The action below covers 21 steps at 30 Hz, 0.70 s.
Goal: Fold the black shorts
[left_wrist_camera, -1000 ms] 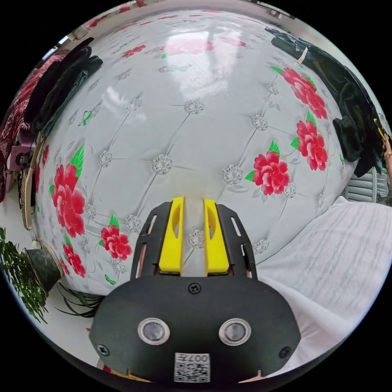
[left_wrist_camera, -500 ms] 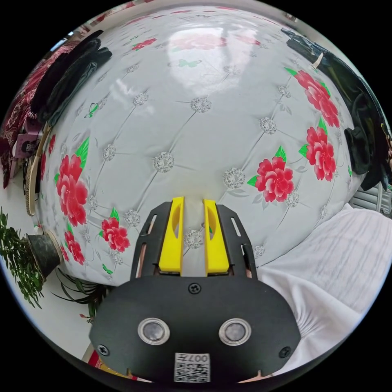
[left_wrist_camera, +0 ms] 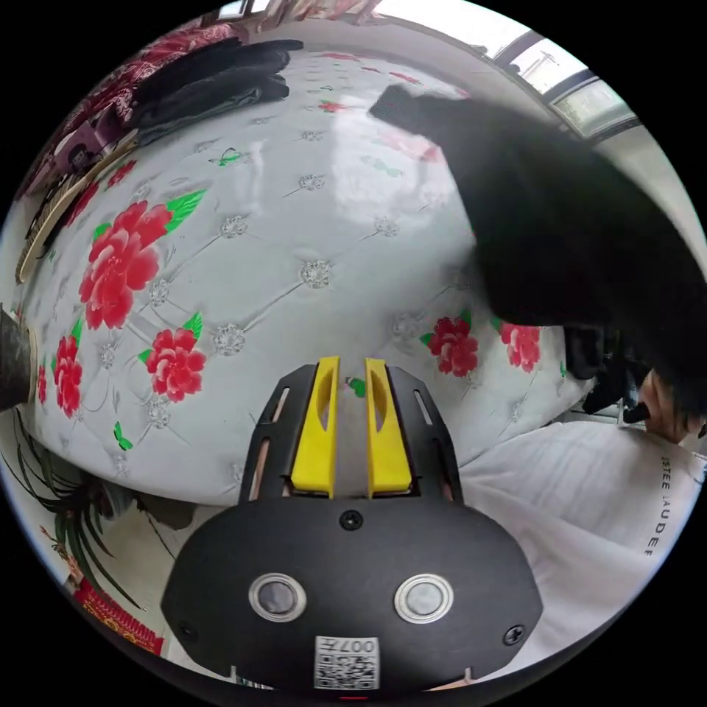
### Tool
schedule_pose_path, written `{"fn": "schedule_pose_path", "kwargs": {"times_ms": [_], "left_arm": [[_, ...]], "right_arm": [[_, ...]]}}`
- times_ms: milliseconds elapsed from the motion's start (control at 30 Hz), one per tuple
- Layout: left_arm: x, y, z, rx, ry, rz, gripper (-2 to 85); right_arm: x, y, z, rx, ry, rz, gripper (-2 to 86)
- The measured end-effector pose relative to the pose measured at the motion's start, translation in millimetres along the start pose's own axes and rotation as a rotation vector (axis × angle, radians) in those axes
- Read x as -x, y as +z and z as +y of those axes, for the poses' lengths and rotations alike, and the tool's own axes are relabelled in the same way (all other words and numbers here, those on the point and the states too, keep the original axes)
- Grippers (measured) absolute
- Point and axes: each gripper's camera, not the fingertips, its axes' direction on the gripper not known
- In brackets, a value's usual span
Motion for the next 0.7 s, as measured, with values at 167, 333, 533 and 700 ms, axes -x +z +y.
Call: {"fn": "schedule_pose_path", "kwargs": {"times_ms": [167, 333, 533, 700], "left_arm": [[45, -19, 50, -0.014, -0.050, -0.082, 7.1], [80, -30, 87, -0.022, -0.101, -0.075, 8.8], [89, -24, 70, -0.009, -0.025, -0.063, 10.6], [92, -10, 34, 0.033, 0.056, -0.077, 10.7]], "right_arm": [[-2, 27, 8, 0.105, -0.030, 0.108, 5.4], [-87, 10, 54, 0.074, 0.424, 0.287, 7.9], [-138, -7, 87, 0.043, 0.683, 0.300, 9.5], [-157, 40, 74, 0.150, 0.736, 0.276, 7.1]]}}
